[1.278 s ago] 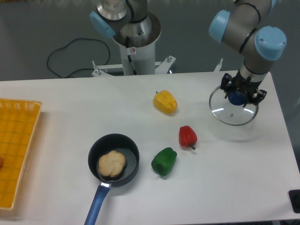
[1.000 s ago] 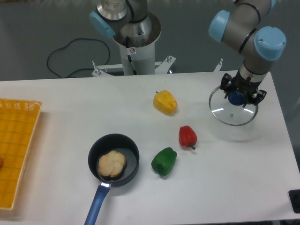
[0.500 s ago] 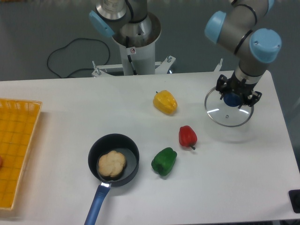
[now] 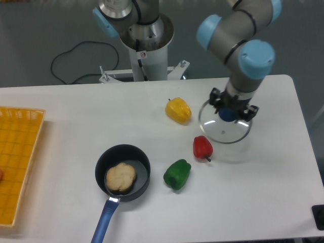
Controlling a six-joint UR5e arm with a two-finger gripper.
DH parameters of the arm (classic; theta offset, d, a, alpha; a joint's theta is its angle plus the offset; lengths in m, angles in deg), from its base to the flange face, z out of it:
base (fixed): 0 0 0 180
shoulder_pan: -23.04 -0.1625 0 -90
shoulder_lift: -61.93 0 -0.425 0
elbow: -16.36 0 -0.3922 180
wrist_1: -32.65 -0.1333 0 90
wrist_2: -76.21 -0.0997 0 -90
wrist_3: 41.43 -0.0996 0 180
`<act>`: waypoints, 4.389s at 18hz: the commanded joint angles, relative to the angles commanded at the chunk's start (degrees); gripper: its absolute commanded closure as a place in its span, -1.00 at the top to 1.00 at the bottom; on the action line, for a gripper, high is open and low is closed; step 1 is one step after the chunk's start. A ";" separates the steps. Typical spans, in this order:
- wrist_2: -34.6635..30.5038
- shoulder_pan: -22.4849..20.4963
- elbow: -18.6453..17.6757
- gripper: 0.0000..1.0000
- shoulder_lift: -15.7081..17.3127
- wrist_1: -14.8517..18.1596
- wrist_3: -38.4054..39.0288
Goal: Close the pot lid
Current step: 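Carry the glass lid over the dark blue saucepan, then lower the glass lid onto the saucepan rim and release it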
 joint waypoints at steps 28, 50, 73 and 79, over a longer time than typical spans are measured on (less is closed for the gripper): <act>2.37 17.14 2.46 -0.25 -1.05 -5.27 21.89; 1.05 25.94 8.09 -0.25 -8.09 -5.54 33.06; 0.88 27.08 8.96 -0.25 -10.46 -6.07 34.64; 0.88 27.17 8.96 -0.24 -10.72 -6.07 34.73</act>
